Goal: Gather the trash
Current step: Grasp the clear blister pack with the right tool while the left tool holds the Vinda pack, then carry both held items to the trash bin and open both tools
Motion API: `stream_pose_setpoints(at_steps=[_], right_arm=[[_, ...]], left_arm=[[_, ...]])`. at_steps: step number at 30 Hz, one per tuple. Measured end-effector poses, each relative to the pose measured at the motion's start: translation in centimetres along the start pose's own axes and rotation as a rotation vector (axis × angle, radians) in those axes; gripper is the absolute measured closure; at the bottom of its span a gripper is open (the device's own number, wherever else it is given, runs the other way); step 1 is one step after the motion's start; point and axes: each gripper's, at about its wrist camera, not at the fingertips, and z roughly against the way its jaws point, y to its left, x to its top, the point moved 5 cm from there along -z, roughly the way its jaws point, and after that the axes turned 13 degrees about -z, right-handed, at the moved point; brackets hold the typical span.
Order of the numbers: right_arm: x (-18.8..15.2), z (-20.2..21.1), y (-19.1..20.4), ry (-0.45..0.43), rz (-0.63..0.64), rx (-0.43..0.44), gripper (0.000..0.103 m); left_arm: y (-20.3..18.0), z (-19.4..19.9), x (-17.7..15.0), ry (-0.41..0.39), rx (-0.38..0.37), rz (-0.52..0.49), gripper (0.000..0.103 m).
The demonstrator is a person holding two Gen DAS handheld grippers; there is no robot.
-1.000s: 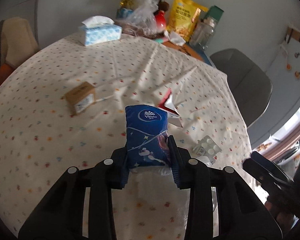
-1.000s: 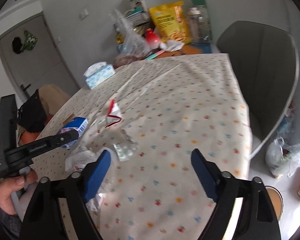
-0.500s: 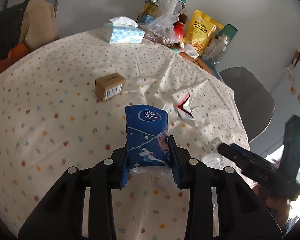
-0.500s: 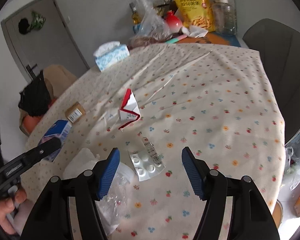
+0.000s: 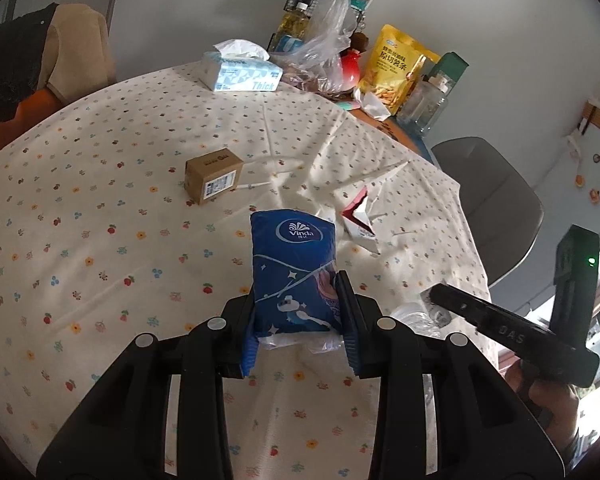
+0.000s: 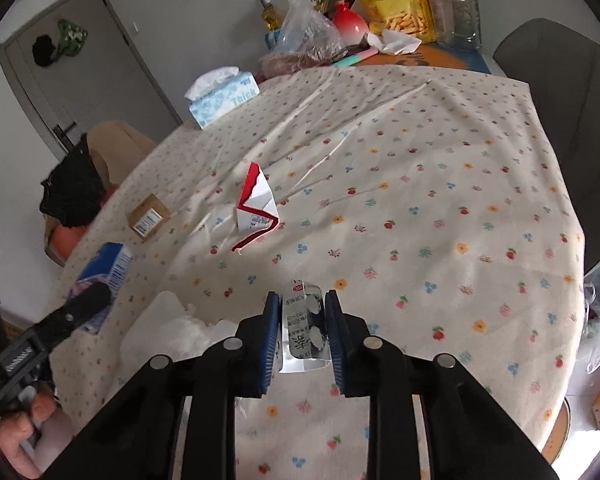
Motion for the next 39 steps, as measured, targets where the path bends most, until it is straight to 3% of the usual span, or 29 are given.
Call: stream_pose_setpoints(at_steps=[18, 39], right_arm=[[-1.7, 11.7, -5.8, -0.196, -0.114, 0.019, 0.080], [-5.8, 20.1, -20.3, -0.317, -0.319, -0.162, 0.080]], left_arm=[[-10.0, 0.8, 1.3, -0.036, -0.130, -0.142, 0.069], [-23.2, -2.3, -0.2, 0.032, -0.275, -0.325, 0.069]])
